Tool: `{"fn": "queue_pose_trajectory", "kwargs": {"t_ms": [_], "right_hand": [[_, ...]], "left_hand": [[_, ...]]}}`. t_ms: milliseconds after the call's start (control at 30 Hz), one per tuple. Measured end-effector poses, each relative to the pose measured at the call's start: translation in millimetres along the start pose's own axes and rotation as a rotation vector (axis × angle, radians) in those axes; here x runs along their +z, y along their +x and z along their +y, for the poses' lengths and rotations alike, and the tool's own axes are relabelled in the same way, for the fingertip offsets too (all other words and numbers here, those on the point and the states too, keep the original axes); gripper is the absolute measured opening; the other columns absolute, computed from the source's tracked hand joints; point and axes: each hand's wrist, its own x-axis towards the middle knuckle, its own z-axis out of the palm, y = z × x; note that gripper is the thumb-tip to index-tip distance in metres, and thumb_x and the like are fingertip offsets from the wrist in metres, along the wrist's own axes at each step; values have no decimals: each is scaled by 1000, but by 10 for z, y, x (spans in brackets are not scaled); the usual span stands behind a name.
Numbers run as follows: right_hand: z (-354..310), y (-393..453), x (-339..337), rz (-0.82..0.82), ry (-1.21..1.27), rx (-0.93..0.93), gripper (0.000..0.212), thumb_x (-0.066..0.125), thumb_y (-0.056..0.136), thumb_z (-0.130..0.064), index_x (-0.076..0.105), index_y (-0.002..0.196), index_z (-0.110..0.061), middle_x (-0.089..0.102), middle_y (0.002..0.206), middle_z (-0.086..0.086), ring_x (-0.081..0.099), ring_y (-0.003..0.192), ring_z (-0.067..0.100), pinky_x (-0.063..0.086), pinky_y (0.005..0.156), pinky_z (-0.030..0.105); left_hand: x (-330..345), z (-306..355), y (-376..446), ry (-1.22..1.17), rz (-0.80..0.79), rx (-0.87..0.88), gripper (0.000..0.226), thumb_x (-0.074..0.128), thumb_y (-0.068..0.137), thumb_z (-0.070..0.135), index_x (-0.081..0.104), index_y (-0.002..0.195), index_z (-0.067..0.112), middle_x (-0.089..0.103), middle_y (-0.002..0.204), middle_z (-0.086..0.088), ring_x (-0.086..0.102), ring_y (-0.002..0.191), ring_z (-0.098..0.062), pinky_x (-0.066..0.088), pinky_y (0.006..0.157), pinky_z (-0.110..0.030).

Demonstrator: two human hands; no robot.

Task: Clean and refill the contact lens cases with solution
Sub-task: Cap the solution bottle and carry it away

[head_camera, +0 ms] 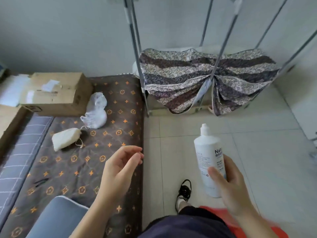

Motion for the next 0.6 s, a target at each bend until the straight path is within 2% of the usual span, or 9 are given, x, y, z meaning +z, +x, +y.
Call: {"fn": "queue_pose_trajectory", "kwargs": {"t_ms": [100, 233, 333, 600], "right_hand": [[-134, 560, -135, -8, 18, 0, 44, 72, 71, -52, 67, 113, -41, 75, 108, -7, 71, 93, 9, 56, 71, 19], [-324, 1254, -337, -43, 12, 10, 45, 73, 71, -52, 67, 113, -40, 75, 106, -6, 72, 93, 9, 55, 71, 17], [-389, 1697, -415, -53, 20, 46, 49, 75, 69, -52, 67, 115, -39, 75, 107, -4, 71, 95, 12, 56, 71, 22], [-407, 3044, -153, 3, 24, 79, 51, 79, 68, -50, 67, 115, -37, 75, 108, -1, 72, 96, 15, 56, 74, 21]], "left_hand": [[267, 105, 490, -3, -3, 1, 16, 62, 82, 38, 73, 92, 34, 75, 87, -2, 68, 77, -17, 55, 71, -28], [556, 184, 1134, 10, -29, -10, 17, 62, 87, 25, 74, 94, 34, 75, 90, -3, 70, 81, -16, 57, 76, -24], [703, 242, 1601, 15, -49, -36, 16, 63, 86, 28, 73, 95, 36, 75, 91, -2, 70, 81, -16, 56, 75, -23], [879, 188, 3230, 52, -118, -64, 17, 63, 86, 29, 72, 96, 37, 76, 90, 0, 71, 81, -14, 58, 76, -28]]}}
